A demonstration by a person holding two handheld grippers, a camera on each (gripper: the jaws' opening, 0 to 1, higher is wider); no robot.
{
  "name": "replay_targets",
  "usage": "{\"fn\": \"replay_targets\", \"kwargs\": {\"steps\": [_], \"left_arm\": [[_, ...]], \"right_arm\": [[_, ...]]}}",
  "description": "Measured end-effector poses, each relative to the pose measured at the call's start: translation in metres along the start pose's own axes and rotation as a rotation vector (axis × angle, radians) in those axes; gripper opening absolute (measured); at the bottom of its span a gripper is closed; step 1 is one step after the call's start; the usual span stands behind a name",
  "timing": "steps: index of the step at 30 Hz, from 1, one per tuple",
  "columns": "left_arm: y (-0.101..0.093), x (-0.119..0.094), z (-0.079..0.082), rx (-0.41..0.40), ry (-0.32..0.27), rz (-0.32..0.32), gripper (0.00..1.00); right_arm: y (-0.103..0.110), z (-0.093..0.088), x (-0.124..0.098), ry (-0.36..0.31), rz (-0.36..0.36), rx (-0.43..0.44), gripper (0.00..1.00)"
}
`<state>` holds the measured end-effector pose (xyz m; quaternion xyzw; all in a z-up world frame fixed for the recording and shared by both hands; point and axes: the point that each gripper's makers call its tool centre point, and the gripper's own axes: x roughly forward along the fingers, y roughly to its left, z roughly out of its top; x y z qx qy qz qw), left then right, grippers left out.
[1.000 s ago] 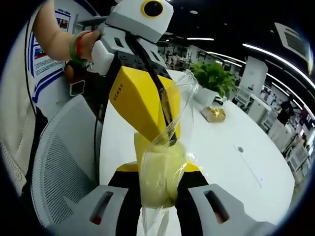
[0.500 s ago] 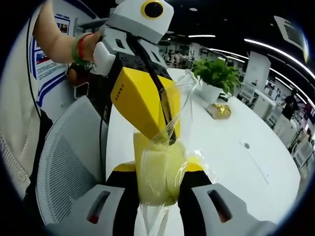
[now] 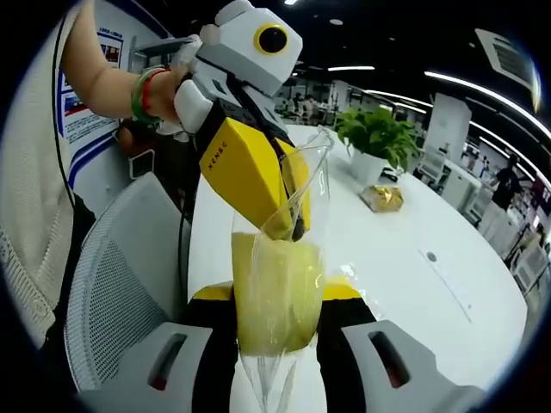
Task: Compare the silicone blocks by pressing each to a similar depth, holding the contact briefly, and releasing to observe deformation and rebound differences across the visible hardness samples.
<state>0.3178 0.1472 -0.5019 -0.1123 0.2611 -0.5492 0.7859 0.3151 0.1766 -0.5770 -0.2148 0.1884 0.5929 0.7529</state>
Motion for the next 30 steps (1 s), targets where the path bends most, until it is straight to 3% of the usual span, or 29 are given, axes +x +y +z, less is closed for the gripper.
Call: {"fn": "replay_targets", "kwargs": {"steps": [4, 14, 20, 27, 30], "left_arm": [[0.002, 0.001, -0.001, -0.010, 0.002, 0.011, 0.00], [0.002, 0.002, -0.001, -0.043, -0.013, 0.010, 0.00], [0.003, 0.002, 0.005, -0.098, -0.052, -0.010, 0.00], [0.004, 0.003, 0.006, -0.098, -0.055, -0.003, 0.00], [0.008, 0.005, 0.003, -0.118, -0.058, 0.004, 0.00]], "right_arm": [[-0.002, 0.005, -0.004, -0.041, -0.029, 0.015, 0.35], [-0.015, 0.006, -0.028, -0.125, -0.130, 0.122, 0.56], [-0.026, 0.012, -0.055, -0.261, -0.228, 0.225, 0.61], [-0.030, 0.007, -0.087, -0.348, -0.311, 0.326, 0.67], [-0.030, -0.005, -0.101, -0.355, -0.352, 0.373, 0.70]]}}
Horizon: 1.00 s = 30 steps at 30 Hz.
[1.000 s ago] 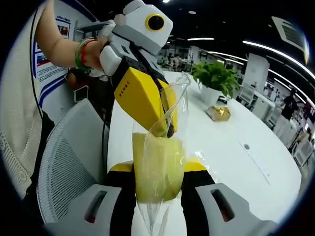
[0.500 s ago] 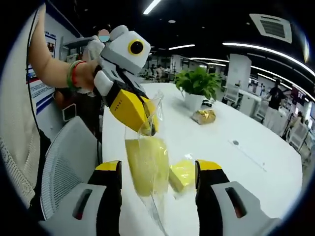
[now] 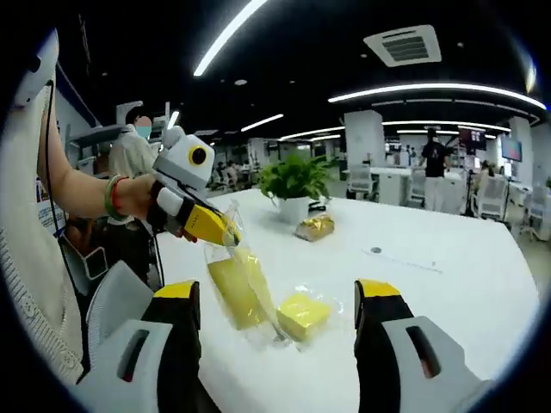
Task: Compare the silicone blocks by pressing each to a similar depth, holding the contact briefly, and releasing to observe deformation and rebound differences across the visible hardness samples.
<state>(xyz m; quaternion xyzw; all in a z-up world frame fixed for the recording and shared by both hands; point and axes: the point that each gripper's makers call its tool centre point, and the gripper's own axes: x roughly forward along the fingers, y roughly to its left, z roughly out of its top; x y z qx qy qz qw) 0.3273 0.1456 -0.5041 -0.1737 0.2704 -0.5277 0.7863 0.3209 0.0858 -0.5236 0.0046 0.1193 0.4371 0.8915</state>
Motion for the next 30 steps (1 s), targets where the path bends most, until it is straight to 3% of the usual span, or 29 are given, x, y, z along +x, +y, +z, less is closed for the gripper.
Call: {"fn": "replay_targets", "kwargs": {"steps": [5, 7, 11, 15, 22, 27, 28, 30], "left_arm": [[0.008, 0.010, -0.003, -0.034, -0.003, 0.015, 0.00], [0.011, 0.017, -0.002, -0.055, -0.009, 0.023, 0.00], [0.016, 0.037, 0.000, -0.083, -0.031, 0.027, 0.00], [0.022, 0.062, 0.000, -0.141, -0.048, 0.027, 0.00], [0.039, 0.123, -0.001, -0.222, -0.056, 0.026, 0.00], [0.055, 0.170, -0.010, -0.328, -0.037, 0.024, 0.00], [0.057, 0.177, -0.012, -0.301, -0.033, 0.022, 0.00], [0.064, 0.192, -0.018, -0.331, -0.024, 0.035, 0.00]], "right_arm": [[-0.007, -0.010, -0.031, -0.012, -0.063, 0.049, 0.75], [-0.008, -0.011, -0.042, -0.027, -0.085, 0.113, 0.75], [-0.010, 0.002, -0.072, -0.140, -0.129, 0.195, 0.77], [-0.019, -0.003, -0.093, -0.164, -0.191, 0.243, 0.77], [-0.032, -0.028, -0.117, -0.133, -0.284, 0.277, 0.77], [-0.035, -0.046, -0.124, -0.099, -0.314, 0.314, 0.76], [-0.035, -0.049, -0.124, -0.096, -0.317, 0.318, 0.76], [-0.035, -0.051, -0.125, -0.093, -0.321, 0.324, 0.75]]}}
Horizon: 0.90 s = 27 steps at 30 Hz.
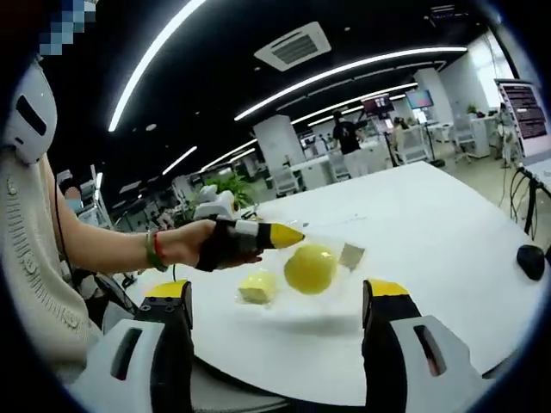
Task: Compare the silicone blocks by pressing each to a similar depth, holding the contact briefly, and releasing to observe deformation and rebound differences across the visible hardness samples.
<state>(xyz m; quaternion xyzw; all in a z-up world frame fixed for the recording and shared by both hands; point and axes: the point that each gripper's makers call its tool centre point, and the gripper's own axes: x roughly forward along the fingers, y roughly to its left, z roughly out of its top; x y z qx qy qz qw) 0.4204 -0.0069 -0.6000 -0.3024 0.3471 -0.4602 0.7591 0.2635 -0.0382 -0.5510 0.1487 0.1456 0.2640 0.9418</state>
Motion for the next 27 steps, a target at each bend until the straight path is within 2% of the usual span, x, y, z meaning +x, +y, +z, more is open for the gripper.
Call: {"fn": "replay_targets", "kwargs": {"steps": [1, 3, 6, 7, 9, 10, 13, 20, 23, 26, 27], "left_arm": [[0.006, 0.008, -0.002, -0.031, -0.002, 0.014, 0.00], [0.019, 0.021, -0.006, -0.019, -0.004, 0.047, 0.00], [0.036, 0.030, 0.002, -0.109, -0.071, 0.074, 0.00], [0.044, 0.031, 0.003, -0.132, -0.077, 0.100, 0.00], [0.052, 0.034, 0.004, -0.113, -0.078, 0.111, 0.00], [0.062, 0.034, 0.004, -0.105, -0.078, 0.142, 0.00], [0.080, 0.032, 0.005, -0.143, -0.076, 0.168, 0.00], [0.122, 0.020, 0.006, -0.161, -0.058, 0.256, 0.00], [0.132, 0.019, 0.008, -0.195, -0.072, 0.268, 0.00], [0.141, 0.020, 0.005, -0.163, -0.054, 0.299, 0.00], [0.149, 0.019, 0.004, -0.209, -0.061, 0.332, 0.00]], "right_arm": [[-0.001, -0.002, 0.000, 0.002, -0.002, 0.006, 0.75], [-0.006, -0.007, -0.001, 0.021, -0.011, 0.026, 0.75], [-0.012, -0.009, -0.003, 0.038, -0.036, 0.019, 0.75], [-0.015, -0.009, -0.005, 0.042, -0.044, 0.020, 0.75], [-0.019, -0.009, -0.006, 0.043, -0.054, 0.026, 0.75], [-0.023, -0.009, -0.006, 0.043, -0.063, 0.029, 0.74], [-0.028, -0.010, -0.005, 0.049, -0.074, 0.039, 0.74], [-0.029, -0.016, 0.009, 0.070, -0.064, 0.052, 0.73], [-0.028, -0.016, 0.015, 0.066, -0.052, 0.075, 0.73], [-0.025, -0.014, 0.021, 0.051, -0.040, 0.085, 0.72], [-0.024, -0.017, 0.024, 0.063, -0.037, 0.084, 0.72]]}}
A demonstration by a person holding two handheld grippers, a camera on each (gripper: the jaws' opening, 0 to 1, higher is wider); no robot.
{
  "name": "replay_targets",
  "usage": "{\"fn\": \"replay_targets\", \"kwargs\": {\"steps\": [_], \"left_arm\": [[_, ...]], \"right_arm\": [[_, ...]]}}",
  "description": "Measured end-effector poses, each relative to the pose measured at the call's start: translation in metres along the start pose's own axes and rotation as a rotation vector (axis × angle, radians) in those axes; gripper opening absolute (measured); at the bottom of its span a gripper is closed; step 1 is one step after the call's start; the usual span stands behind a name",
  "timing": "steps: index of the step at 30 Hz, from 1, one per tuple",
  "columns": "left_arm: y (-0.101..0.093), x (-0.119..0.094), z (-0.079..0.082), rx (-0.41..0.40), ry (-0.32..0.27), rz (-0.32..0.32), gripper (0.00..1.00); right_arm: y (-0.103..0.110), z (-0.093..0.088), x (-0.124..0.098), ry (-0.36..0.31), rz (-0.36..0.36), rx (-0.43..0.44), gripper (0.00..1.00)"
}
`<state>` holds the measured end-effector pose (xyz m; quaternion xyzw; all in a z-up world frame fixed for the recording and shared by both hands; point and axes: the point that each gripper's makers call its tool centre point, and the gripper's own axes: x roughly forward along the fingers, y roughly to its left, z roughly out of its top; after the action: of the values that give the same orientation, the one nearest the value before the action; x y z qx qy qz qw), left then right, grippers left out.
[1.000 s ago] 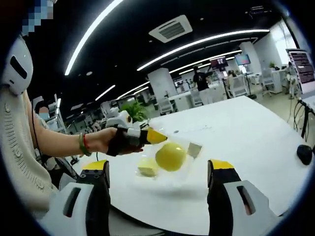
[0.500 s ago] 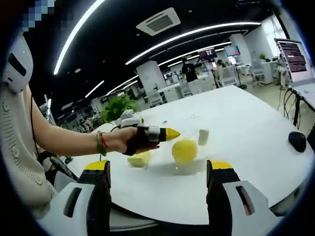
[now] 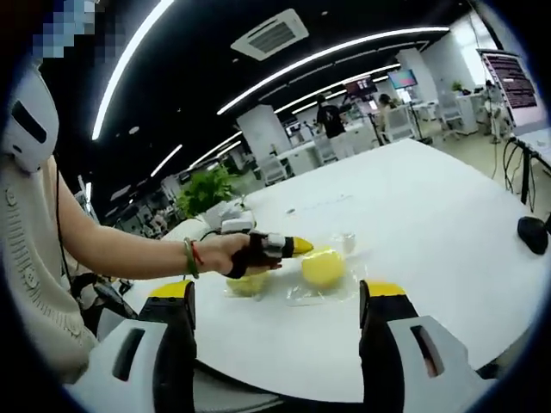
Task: Compare the silicone blocks by pressing each to a similar depth, holding the contact briefly, and releasing to observe deformation and rebound differences across the visible hardness samples.
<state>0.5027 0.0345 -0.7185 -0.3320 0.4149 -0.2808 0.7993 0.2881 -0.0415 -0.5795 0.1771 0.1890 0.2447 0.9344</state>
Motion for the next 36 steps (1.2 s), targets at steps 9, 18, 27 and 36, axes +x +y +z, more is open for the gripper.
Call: {"fn": "replay_targets", "kwargs": {"steps": [9, 18, 27, 36], "left_arm": [[0.010, 0.005, 0.002, 0.017, 0.018, 0.012, 0.00], [0.001, -0.005, 0.005, 0.182, 0.006, 0.009, 0.17], [-0.026, -0.051, -0.001, 0.451, 0.013, -0.006, 0.38], [-0.062, -0.135, -0.017, 0.636, -0.043, -0.079, 0.45]], "right_arm": [[0.000, -0.009, 0.005, 0.029, 0.008, 0.006, 0.72], [0.003, -0.007, 0.005, 0.020, 0.013, -0.003, 0.70], [0.018, -0.001, 0.007, 0.015, 0.027, -0.030, 0.69], [0.048, 0.006, 0.018, 0.012, 0.071, -0.059, 0.69]]}}
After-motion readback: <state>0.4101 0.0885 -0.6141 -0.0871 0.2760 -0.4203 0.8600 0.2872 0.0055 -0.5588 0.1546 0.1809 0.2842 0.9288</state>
